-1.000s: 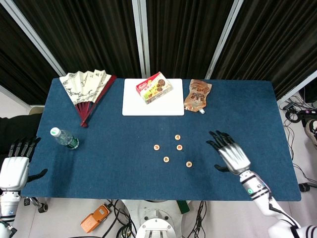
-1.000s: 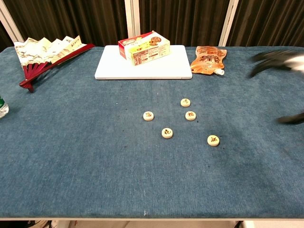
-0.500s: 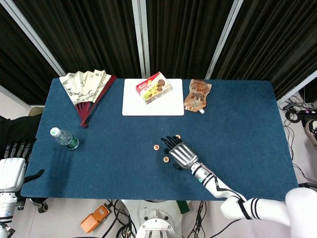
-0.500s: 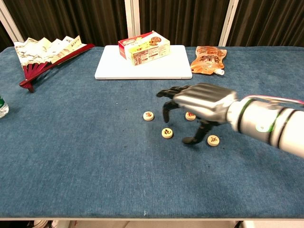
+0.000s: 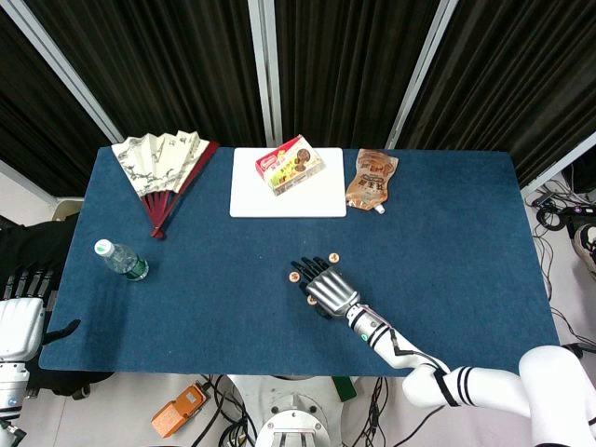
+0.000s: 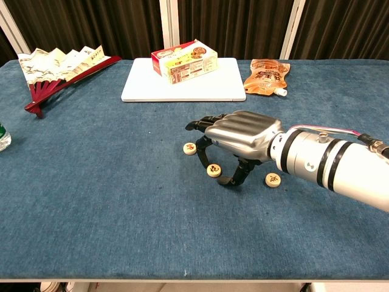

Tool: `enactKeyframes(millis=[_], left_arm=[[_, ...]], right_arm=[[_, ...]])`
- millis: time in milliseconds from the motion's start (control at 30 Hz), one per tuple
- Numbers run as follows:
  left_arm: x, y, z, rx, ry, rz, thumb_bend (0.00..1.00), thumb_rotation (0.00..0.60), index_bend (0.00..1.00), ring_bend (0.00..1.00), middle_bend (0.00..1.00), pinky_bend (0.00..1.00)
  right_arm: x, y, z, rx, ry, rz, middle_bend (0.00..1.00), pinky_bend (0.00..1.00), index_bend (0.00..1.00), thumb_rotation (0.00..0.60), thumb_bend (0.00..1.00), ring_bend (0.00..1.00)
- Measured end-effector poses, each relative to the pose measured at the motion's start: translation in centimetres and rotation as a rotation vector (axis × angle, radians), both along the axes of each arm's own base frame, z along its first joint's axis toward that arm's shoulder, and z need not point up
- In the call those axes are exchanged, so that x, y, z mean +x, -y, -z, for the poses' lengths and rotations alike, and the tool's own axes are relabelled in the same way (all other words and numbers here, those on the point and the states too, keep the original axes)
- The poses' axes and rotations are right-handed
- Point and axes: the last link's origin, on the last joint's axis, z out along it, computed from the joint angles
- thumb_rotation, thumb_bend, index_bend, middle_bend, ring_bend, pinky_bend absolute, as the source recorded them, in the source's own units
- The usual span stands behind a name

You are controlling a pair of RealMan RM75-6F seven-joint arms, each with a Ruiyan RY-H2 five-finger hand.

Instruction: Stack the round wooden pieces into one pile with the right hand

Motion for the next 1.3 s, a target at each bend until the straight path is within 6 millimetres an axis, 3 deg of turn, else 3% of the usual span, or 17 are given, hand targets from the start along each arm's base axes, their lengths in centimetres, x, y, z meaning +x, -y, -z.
enactKeyframes(millis=[233, 567, 1300], left_arm=[[-0.1, 0.0, 0.0, 0.001, 0.000, -0.001, 0.00, 0.600, 0.11, 0.06, 0.09, 0.00], [-0.1, 0.0, 0.0, -0.003, -0.002, -0.006, 0.00, 0.600, 0.11, 0.06, 0.09, 0.00], [-0.4, 0.1, -0.1, 0.000, -0.006, -0.020, 0.00, 0.600, 0.11, 0.06, 0.09, 0.00]], right_arm=[[0.5, 0.7, -0.2, -0.022, 0.026, 0.008, 0.06, 0.15, 0.57, 0.600, 0.52, 0.07], [3.1, 3.5, -0.3, -0.070, 0.041, 0.018, 0.06, 0.15, 0.57, 0.600, 0.52, 0.07], [4.7, 4.4, 1.6, -0.068, 0.004, 0.023, 0.06, 0.15, 0.53, 0.600, 0.52, 0.07]])
